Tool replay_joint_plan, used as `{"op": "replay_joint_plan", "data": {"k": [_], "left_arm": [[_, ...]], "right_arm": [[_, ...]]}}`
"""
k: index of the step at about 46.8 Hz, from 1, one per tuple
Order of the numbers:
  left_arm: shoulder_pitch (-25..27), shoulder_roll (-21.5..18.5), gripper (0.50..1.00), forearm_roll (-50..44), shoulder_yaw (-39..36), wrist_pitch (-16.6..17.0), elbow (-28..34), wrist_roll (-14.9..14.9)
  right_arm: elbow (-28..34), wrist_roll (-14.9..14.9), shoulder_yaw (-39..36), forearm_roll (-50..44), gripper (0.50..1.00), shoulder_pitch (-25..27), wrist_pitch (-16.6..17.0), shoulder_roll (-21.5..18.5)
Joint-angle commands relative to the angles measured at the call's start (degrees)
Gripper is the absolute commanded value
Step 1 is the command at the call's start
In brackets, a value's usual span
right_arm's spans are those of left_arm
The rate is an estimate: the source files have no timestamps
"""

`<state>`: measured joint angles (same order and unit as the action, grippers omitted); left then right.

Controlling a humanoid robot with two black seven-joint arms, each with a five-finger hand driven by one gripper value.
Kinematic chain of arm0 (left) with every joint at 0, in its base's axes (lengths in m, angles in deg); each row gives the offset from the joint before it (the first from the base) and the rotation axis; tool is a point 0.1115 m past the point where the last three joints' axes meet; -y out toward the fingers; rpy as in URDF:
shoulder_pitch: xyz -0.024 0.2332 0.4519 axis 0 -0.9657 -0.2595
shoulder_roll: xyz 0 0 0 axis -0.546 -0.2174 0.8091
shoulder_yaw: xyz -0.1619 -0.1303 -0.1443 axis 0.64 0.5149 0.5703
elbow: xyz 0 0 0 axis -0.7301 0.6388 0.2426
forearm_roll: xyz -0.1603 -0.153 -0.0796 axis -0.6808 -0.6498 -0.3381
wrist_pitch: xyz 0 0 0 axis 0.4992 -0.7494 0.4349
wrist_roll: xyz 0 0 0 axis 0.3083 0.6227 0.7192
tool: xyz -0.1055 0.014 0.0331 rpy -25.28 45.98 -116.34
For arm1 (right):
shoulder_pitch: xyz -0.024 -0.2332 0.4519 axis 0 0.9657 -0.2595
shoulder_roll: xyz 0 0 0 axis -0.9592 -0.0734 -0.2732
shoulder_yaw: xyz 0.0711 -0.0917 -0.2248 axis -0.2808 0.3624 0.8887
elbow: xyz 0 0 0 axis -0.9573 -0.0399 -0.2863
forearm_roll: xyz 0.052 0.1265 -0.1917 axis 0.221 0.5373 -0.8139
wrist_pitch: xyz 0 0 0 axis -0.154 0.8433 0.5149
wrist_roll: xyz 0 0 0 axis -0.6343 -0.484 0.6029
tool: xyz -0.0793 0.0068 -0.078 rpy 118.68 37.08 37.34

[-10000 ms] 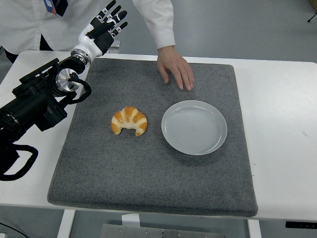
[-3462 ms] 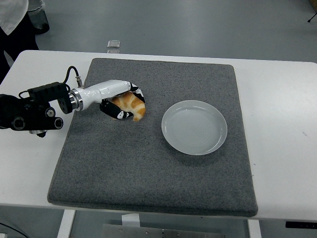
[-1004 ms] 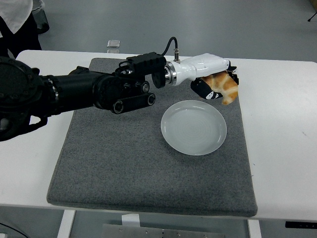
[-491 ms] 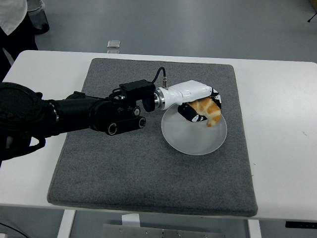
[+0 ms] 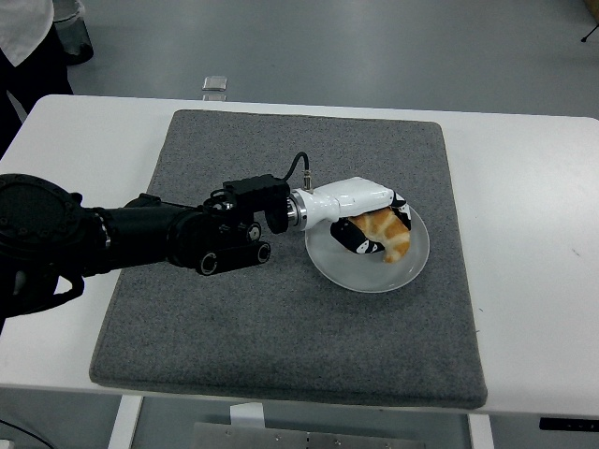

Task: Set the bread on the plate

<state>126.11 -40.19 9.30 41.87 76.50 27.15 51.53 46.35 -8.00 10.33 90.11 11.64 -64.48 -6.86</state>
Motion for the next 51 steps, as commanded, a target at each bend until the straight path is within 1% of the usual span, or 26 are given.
{"op": "replay_joint_plan", "data": {"k": [1, 3, 4, 5, 7, 8, 9, 11, 13, 18, 20, 23, 28, 31, 33, 35, 36, 37, 40, 42, 45, 51], "left_arm": [[-0.13, 0.0, 0.5, -0.08, 0.08, 0.65, 0.04, -0.07], [-0.13, 0.0, 0.5, -0.08, 0.08, 0.92, 0.04, -0.07], [-0.13, 0.0, 0.527, -0.17, 0.08, 1.0, -0.05, -0.07], [-0.13, 0.0, 0.565, -0.17, 0.16, 1.01, -0.05, -0.07], [-0.13, 0.0, 0.657, -0.43, 0.25, 1.09, -0.05, -0.07], [-0.13, 0.0, 0.679, -0.52, 0.34, 1.09, -0.05, -0.07], [-0.13, 0.0, 0.692, -0.61, 0.34, 1.09, -0.05, -0.07], [-0.13, 0.0, 0.703, -0.79, 0.34, 1.09, 0.04, -0.07], [-0.13, 0.0, 0.735, -0.87, 0.34, 1.09, 0.04, -0.07], [-0.21, 0.0, 0.769, -1.05, 0.43, 1.09, 0.04, -0.07], [-0.21, 0.0, 0.773, -1.05, 0.43, 1.09, 0.04, -0.07], [-0.21, 0.0, 0.81, -1.14, 0.52, 1.09, 0.13, -0.07], [-0.21, 0.0, 0.842, -1.14, 0.52, 1.09, 0.3, -0.07], [-0.21, 0.0, 0.853, -1.14, 0.52, 1.18, 1.01, -0.07], [-0.21, 0.0, 0.876, -1.14, 0.52, 1.09, 1.53, -0.07], [-0.21, 0.0, 0.889, -1.14, 0.52, 1.09, 1.97, -0.07], [-0.21, 0.0, 0.902, -1.14, 0.52, 1.18, 2.23, -0.07], [-0.21, 0.0, 0.925, -1.14, 0.6, 1.18, 2.32, -0.07], [-0.21, 0.0, 0.945, -1.14, 0.6, 1.18, 2.59, -0.07], [-0.21, 0.0, 0.966, -1.14, 0.69, 1.18, 2.68, -0.07], [-0.21, 0.0, 0.986, -1.4, 0.87, 1.27, 2.68, -0.07], [-0.04, -0.53, 0.99, -1.58, 2.53, 1.36, 2.76, -0.07]], "right_arm": [[0.07, 0.0, 0.0, -0.01, 0.93, -0.04, 0.0, 0.0], [0.07, 0.0, 0.0, -0.01, 0.93, -0.04, 0.0, 0.0], [0.07, 0.0, 0.0, -0.01, 0.932, -0.04, 0.0, 0.0], [0.07, 0.0, 0.0, -0.01, 0.93, -0.04, 0.0, 0.0], [-0.02, 0.0, 0.0, -0.01, 0.93, -0.04, 0.0, 0.0], [-0.02, 0.0, 0.0, -0.01, 0.93, -0.04, 0.0, 0.0], [0.07, 0.0, 0.0, -0.01, 0.93, -0.04, 0.0, 0.0], [0.07, 0.0, 0.0, -0.01, 0.932, -0.04, 0.0, 0.0], [-0.02, 0.0, 0.0, -0.01, 0.93, -0.04, 0.0, 0.0], [0.07, 0.0, 0.0, -0.01, 0.93, -0.04, 0.0, 0.0], [0.07, 0.0, 0.0, -0.01, 0.93, -0.04, 0.0, 0.0], [-0.02, 0.0, 0.0, -0.01, 0.93, -0.13, 0.0, 0.0], [-0.02, 0.0, 0.0, -0.01, 0.93, -0.13, 0.0, 0.0], [-0.02, 0.0, 0.0, -0.01, 0.93, -0.13, 0.0, 0.0], [-0.02, 0.0, 0.0, -0.01, 0.93, -0.13, 0.0, 0.0], [-0.02, 0.0, 0.0, -0.01, 0.93, -0.13, 0.0, 0.0], [-0.02, 0.0, 0.0, -0.01, 0.93, -0.13, 0.0, 0.0], [-0.02, 0.0, 0.0, -0.01, 0.93, -0.13, 0.0, 0.0], [-0.02, 0.0, 0.0, -0.01, 0.93, -0.13, 0.0, 0.0], [-0.02, 0.0, 0.0, -0.01, 0.93, -0.13, 0.0, 0.0], [-0.02, 0.0, 0.0, -0.01, 0.93, -0.13, 0.0, 0.0], [-0.02, 0.0, 0.0, -0.01, 0.93, -0.13, 0.0, 0.0]]}}
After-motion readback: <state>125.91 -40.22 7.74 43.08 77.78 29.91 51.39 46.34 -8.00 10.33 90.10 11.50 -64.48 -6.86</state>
